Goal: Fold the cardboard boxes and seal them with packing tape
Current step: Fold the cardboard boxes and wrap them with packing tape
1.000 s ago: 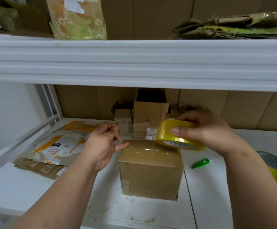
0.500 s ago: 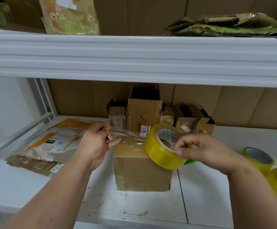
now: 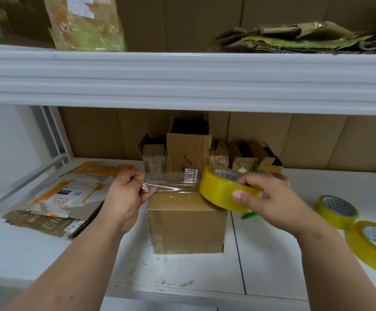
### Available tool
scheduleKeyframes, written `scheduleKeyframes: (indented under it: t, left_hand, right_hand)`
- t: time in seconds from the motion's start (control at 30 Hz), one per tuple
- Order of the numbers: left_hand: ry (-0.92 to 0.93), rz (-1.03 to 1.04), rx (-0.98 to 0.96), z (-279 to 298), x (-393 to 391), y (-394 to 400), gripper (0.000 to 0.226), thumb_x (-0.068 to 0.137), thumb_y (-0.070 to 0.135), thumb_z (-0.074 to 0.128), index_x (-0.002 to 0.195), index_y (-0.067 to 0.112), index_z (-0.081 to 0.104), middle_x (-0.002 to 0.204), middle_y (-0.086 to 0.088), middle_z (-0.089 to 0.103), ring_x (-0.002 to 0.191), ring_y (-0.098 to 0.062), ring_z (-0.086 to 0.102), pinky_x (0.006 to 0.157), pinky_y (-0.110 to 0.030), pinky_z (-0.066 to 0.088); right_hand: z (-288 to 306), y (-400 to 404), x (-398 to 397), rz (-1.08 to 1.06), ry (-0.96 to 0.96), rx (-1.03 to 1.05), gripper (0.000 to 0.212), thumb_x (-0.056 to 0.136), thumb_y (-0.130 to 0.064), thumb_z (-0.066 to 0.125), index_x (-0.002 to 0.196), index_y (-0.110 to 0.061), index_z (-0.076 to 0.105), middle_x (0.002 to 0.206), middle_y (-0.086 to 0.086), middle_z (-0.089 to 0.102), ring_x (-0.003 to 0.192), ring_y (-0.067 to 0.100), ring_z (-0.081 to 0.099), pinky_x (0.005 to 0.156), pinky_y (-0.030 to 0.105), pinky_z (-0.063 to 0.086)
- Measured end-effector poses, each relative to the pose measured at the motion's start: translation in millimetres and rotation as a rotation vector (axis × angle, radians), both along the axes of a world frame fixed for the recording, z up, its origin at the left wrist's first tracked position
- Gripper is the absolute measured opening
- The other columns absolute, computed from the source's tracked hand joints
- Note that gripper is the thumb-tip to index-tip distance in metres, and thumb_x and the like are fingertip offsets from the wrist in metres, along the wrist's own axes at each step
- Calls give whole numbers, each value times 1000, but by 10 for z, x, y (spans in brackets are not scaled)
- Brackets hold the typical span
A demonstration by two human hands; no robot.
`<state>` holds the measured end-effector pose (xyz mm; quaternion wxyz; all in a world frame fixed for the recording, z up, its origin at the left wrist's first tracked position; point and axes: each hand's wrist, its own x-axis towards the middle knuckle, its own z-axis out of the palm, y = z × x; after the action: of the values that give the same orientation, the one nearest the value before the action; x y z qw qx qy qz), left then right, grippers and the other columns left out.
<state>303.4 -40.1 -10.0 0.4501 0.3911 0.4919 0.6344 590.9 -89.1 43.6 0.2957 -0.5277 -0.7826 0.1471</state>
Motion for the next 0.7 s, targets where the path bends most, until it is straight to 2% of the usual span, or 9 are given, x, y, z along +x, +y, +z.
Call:
scheduleKeyframes:
  t: [0.07,0.2,0.27,0.33,0.43,0.47,0.53,0.6,0.7]
  left_hand:
    - [-28,-15,-3,12,17,-20,17,105,2,39,92,5,51,73,-6,40,62,-11,44,81,-31,59]
    - [-37,-30,-2,61,49,-49,18,105,1,37,92,5,50,69,-4,41,55,-9,47,88,-35,56]
    - [-41,-46,-4,72,40,-67,20,105,1,37,90,6,49,63,-3,42,55,-11,45,90,-36,55]
    - [-53,-56,-9,78,38,-74,20,105,1,37,90,6,49,62,-4,41,57,-13,43,90,-37,55]
    - [-106,-58,-20,84,47,-82,18,104,-1,36,92,5,49,67,-5,39,58,-13,40,90,-38,56]
    - [-117,-62,-20,87,42,-83,18,103,-3,36,93,5,49,69,-4,38,58,-13,39,88,-37,57]
    - [-127,-67,-21,89,32,-86,19,102,-5,36,92,5,48,69,-3,37,57,-12,39,86,-37,59]
    - [-132,-65,-24,96,32,-85,19,102,-5,37,91,5,49,67,-3,38,56,-12,39,88,-38,58]
    - [-144,-65,-33,105,33,-75,18,101,-6,39,91,5,49,65,-3,37,55,-12,39,88,-39,58]
  right_hand:
    - [32,5,14,-31,69,12,28,80,-57,49,82,-32,60,81,-10,57,89,16,52,89,37,34]
    - [106,32,57,-124,134,22,34,90,-54,58,91,-20,67,84,0,63,94,28,54,88,41,42]
    - [166,70,74,-162,100,37,44,89,-56,58,99,-14,69,84,0,64,84,19,56,78,35,45]
    - [213,135,72,-218,43,-4,41,92,-53,58,106,-16,70,91,1,64,80,15,54,73,33,44]
    - [272,233,41,-300,-4,-119,48,89,-57,58,119,-21,67,112,3,63,99,22,57,83,34,44]
    - [296,269,39,-314,-6,-138,45,88,-58,60,112,-21,70,111,2,65,97,22,59,82,35,45]
    - [337,320,55,-314,-2,-154,41,84,-58,65,86,-17,72,88,1,68,82,21,61,74,35,47]
    - [362,351,85,-316,-44,-176,48,82,-59,67,76,-11,66,73,0,63,77,24,63,65,33,43]
    - [327,376,128,-328,-134,-242,45,79,-65,66,90,-22,67,94,-5,62,92,21,62,68,31,43]
